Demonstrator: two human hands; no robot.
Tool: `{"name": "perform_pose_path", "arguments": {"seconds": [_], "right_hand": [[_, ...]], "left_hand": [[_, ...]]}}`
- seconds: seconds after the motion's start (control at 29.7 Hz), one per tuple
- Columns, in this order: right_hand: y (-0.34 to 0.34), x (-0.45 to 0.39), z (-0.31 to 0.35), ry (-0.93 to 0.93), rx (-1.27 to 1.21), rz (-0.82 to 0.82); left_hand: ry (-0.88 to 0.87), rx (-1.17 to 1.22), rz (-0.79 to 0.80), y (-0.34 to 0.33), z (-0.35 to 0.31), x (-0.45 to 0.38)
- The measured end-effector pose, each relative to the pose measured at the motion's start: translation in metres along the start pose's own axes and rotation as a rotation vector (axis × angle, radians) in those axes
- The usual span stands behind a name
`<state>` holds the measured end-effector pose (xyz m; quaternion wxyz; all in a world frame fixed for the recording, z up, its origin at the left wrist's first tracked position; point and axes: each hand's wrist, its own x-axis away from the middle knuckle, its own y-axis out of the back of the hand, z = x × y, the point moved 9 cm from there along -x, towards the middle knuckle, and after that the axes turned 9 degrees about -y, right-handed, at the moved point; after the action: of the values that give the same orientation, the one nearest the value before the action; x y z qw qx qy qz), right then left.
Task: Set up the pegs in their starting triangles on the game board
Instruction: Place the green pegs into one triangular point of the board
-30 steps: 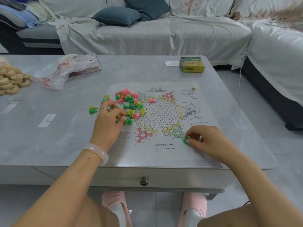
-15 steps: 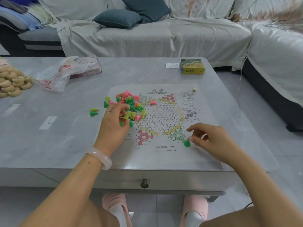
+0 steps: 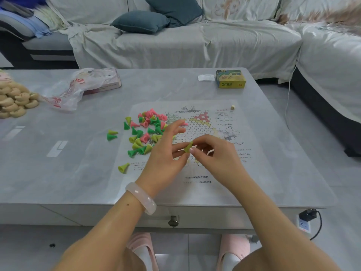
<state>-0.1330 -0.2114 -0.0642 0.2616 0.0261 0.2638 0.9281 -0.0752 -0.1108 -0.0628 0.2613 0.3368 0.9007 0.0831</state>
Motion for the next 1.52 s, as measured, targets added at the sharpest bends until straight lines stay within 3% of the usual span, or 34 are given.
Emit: {"name": "perform_pose_path", "arguments": {"seconds": [0.13,0.2,0.27,0.4,0.47,0.64,0.91,1.01,1.11,1.25,1.38,1.52], "right_hand": [[-0.005,-0.005,-0.002,-0.031,-0.036,-0.015],[-0.006,-0.007,-0.005,-0.046,-0.006,-0.027],[-0.009,-0.011,-0.01,-0.076,0.054,-0.041],[-0.027,-0.019,-0.017,-0.141,0.169,-0.024],[-0.041,-0.022,-0.016,-0.157,0.215,0.003],[-0.062,-0.027,-0.012,-0.174,0.301,0.004],[-0.061,-0.027,-0.006,-0.139,0.231,0.013],[-0.049,-0.028,-0.006,-0.127,0.221,-0.029],[-0.037,-0.024,-0.001,-0.119,0.061,-0.034],[-0.042,-0.014,0.003,-0.187,-0.275,0.125],[-0.043,-0.01,0.005,-0.203,-0.418,0.198],[-0.031,-0.009,0.003,-0.176,-0.456,0.15]], "left_hand": [[0.004,-0.059,0.064,0.0,0.0,-0.001],[-0.039,-0.304,0.084,0.011,0.001,-0.002],[-0.037,-0.626,-0.001,0.038,0.013,-0.003],[0.296,-0.974,-0.012,0.084,0.053,0.008],[0.326,-1.018,0.041,0.087,0.061,0.013],[0.264,-0.849,-0.024,0.089,0.062,0.017],[0.151,-0.818,-0.064,0.093,0.059,0.014],[0.131,-0.727,-0.227,0.112,0.046,0.014],[0.116,-0.459,-0.331,0.117,0.034,0.016],[0.117,-0.136,-0.207,0.084,0.028,0.012],[0.065,-0.1,-0.123,0.054,0.017,0.006],[0.039,-0.112,-0.078,0.038,0.016,0.001]]}}
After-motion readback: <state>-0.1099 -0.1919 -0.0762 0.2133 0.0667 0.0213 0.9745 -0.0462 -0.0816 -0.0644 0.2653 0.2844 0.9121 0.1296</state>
